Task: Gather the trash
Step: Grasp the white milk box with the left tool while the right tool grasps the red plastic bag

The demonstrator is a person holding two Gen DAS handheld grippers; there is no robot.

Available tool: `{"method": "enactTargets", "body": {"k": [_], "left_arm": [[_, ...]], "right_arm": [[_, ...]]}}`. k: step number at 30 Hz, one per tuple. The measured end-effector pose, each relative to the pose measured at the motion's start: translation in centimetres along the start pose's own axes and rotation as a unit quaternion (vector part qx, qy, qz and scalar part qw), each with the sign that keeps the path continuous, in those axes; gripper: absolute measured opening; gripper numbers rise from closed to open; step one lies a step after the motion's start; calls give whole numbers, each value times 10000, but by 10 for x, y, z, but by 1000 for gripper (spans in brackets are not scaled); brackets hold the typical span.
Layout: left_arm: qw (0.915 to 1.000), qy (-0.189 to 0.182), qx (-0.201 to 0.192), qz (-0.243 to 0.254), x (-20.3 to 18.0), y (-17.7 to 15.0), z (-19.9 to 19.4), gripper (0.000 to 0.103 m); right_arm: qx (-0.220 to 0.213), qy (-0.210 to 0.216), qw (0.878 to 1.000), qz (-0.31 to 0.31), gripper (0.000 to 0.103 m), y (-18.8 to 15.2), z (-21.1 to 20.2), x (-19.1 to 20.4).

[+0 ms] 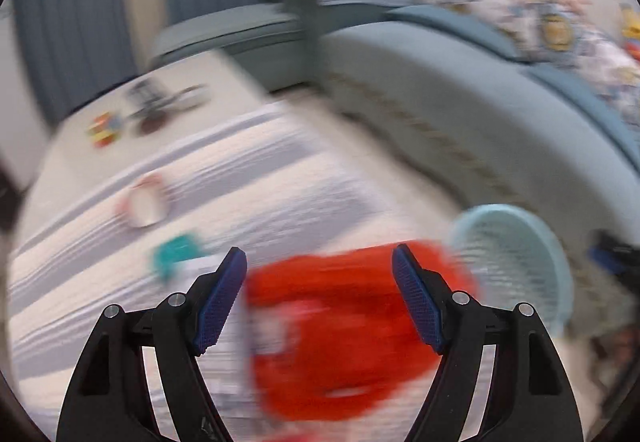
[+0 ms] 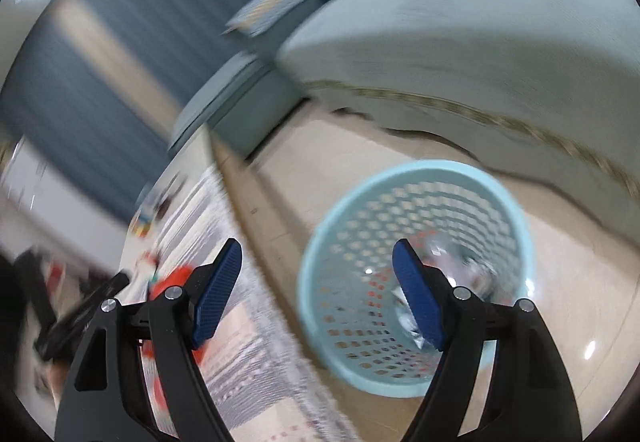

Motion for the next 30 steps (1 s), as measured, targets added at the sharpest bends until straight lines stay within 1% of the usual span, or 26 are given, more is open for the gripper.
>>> {"method": "enactTargets", "body": {"k": [2,4,5,6,8,9,11,14,16,19,20,21,22,23,24,25,26,28,30], "left_arm": [[9985,259,239,-416,38,-7,15,73],[9959,347,488,-675,63,-14,29,73],[9943,398,636,-758,73,-20,37,73],[9934,381,735,-789,79,-27,43,73],[9944,138,663,-812,82,-38,41,75],[9947,74,625,-811,81,-40,40,76],[9954,20,587,-755,78,-42,38,77],[9958,-32,552,-728,76,-44,38,78],[9958,-169,581,-688,71,-45,39,78],[9932,-543,757,-694,60,-46,45,78],[9920,-653,835,-688,56,-49,47,79],[9918,-673,864,-657,54,-50,48,79],[9923,-649,866,-596,52,-52,49,79],[9931,-581,864,-547,51,-53,51,79],[9942,-426,864,-474,50,-54,54,76],[9947,-310,882,-431,50,-56,56,69],[9946,-251,904,-445,51,-57,59,57],[9943,-314,768,-663,58,-58,58,52],[9926,-447,708,-883,66,-58,56,51]], "right_arm": [[145,226,9981,-548,79,-3,11,34],[307,512,9927,-1051,82,-9,28,71],[390,612,9902,-1192,83,-12,35,84],[566,755,9861,-1371,84,-17,47,102],[889,890,9784,-1641,89,-26,70,129],[1027,829,9757,-1749,90,-31,82,141],[1243,566,9717,-1928,91,-41,104,159],[1392,322,9686,-2033,92,-52,128,171],[1514,249,9672,-2024,92,-59,146,178],[1628,21,9640,-2100,91,-70,163,181],[1674,-65,9614,-2183,86,-74,168,182],[1703,-131,9600,-2218,79,-76,171,181],[1746,-192,9586,-2241,64,-78,174,179],[1773,-190,9582,-2239,54,-79,176,179],[1794,-166,9582,-2222,48,-79,178,179],[1795,-150,9582,-2225,40,-80,179,180],[1765,-144,9582,-2248,35,-80,178,181],[1701,-142,9587,-2277,30,-78,177,183],[1628,-56,9613,-2223,28,-76,172,185]]}}
Point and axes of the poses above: each gripper's, at about its wrist camera, not at the fingertips, and z roughly the way its jaws point, x to its left, y to its top, the point moved 7 cm from there along z, roughly the way its jaws point, and after that the axes turned 13 degrees about x, right-handed, at the moved point
